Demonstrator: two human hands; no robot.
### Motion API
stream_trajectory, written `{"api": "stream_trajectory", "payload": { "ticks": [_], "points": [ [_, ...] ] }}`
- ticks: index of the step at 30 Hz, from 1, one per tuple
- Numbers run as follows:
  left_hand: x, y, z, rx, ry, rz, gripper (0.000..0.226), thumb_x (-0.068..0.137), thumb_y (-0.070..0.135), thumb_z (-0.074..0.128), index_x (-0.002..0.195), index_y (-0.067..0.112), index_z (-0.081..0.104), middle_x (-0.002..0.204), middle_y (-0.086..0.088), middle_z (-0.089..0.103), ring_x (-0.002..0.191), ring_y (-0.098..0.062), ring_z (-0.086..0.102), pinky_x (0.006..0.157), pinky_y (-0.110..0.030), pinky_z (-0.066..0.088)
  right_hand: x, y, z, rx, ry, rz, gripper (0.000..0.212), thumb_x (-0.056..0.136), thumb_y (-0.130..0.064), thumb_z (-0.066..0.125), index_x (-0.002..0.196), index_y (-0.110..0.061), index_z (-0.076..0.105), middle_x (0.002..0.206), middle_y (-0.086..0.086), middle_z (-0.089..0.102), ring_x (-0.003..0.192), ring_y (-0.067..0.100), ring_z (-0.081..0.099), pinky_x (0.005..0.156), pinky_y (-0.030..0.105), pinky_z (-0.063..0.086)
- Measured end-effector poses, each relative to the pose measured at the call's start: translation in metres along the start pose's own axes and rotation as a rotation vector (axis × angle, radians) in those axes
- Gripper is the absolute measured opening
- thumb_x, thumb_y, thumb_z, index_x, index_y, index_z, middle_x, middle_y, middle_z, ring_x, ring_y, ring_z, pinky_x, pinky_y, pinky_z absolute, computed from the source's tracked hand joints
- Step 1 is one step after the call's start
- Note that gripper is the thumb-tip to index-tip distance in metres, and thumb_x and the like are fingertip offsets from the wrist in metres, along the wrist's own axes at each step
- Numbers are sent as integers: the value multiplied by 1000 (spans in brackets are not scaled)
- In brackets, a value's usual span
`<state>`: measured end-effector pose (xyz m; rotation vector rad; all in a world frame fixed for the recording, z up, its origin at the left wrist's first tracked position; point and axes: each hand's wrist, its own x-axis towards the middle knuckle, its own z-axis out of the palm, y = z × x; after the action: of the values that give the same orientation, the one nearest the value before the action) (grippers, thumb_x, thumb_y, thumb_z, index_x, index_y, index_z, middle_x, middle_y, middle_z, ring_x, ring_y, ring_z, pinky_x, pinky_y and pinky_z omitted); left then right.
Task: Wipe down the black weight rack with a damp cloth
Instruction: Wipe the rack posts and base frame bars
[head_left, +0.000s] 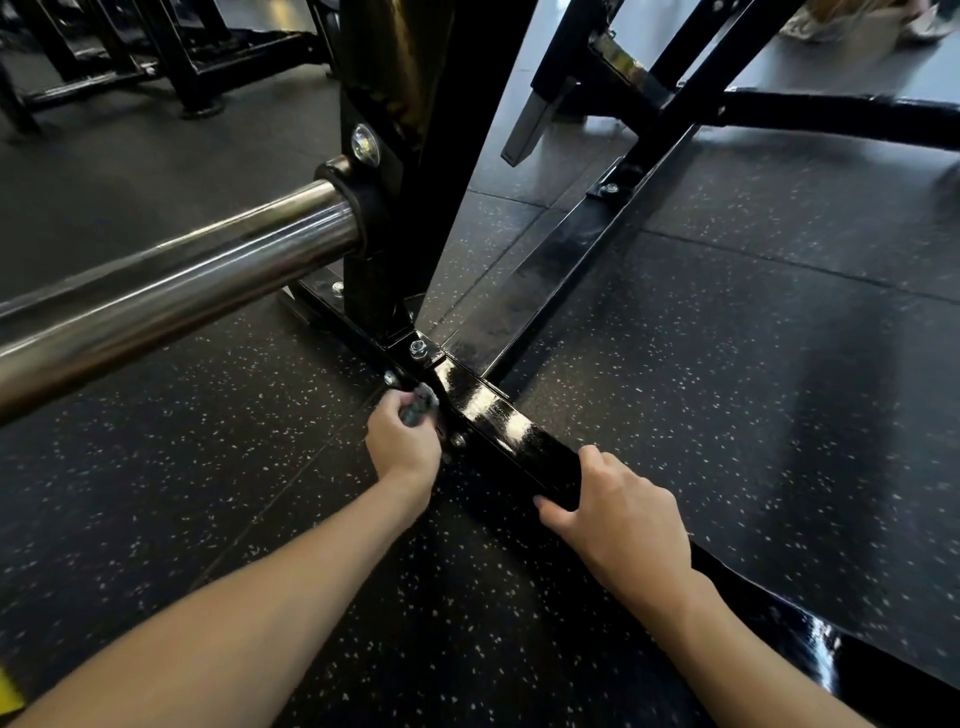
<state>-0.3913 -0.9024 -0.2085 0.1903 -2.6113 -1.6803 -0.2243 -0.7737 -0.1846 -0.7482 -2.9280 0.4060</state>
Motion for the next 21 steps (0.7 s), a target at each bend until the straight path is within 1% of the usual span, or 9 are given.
{"api": "stream_trajectory", "payload": {
  "ticks": [3,6,7,9,11,15,17,18,21],
  "points": [
    [2,4,3,-32,102,0,10,90,6,67,89,14,61,83,2,62,74,-19,60,62,-32,49,1,0,2,-9,13,-4,48,85,-69,51,91,-25,35,91,-9,57,82,19,64,64,32,41],
    [-25,-7,0,101,-62,249,11,90,6,66,89,15,62,88,1,65,76,-14,60,65,-21,48,1,0,0,-15,5,-1,47,85,-69,51,90,-25,34,91,-9,57,81,19,64,63,31,39],
    [-22,-9,-1,115,-75,265,13,89,3,66,89,15,62,90,0,65,79,-15,61,69,-24,50,1,-1,0,-24,3,-5,47,85,-68,51,90,-25,34,90,-9,56,81,19,64,63,31,39],
    [0,-2,1,125,-33,145,18,87,-1,64,89,16,62,93,-1,68,84,-19,65,75,-35,55,2,1,-2,-42,-9,-1,48,85,-69,51,90,-25,33,87,-10,52,81,19,64,63,32,39],
    [5,6,-3,115,-25,73,17,87,0,66,88,17,63,93,-3,69,82,-18,65,68,-30,53,2,1,-2,-47,-21,3,48,85,-69,51,89,-24,34,87,-10,52,81,19,63,65,32,43],
    [-63,-6,-21,76,-202,434,15,86,0,69,97,10,67,95,3,65,85,-4,61,75,-12,48,4,3,-9,13,-136,21,53,84,-73,52,100,-23,43,105,-7,60,94,19,62,79,35,49],
    [-80,-25,-21,77,-132,340,12,87,4,71,96,12,68,95,4,65,87,-8,61,80,-15,48,2,6,-16,-1,-237,-29,73,84,-75,49,134,-21,42,134,-3,53,122,19,51,104,38,39],
    [-81,-29,-16,54,-105,255,9,88,9,73,94,14,68,94,3,66,87,-12,62,81,-22,50,-3,10,-21,-34,-267,-55,84,86,-73,47,149,-20,29,146,-2,42,135,20,40,112,41,29],
    [-69,-19,-1,-98,-72,34,8,89,18,73,95,15,68,90,0,68,77,-14,63,68,-30,55,-28,25,-33,-59,-316,-17,78,97,-58,39,158,-26,1,156,0,29,141,23,32,114,48,23]
  ]
}}
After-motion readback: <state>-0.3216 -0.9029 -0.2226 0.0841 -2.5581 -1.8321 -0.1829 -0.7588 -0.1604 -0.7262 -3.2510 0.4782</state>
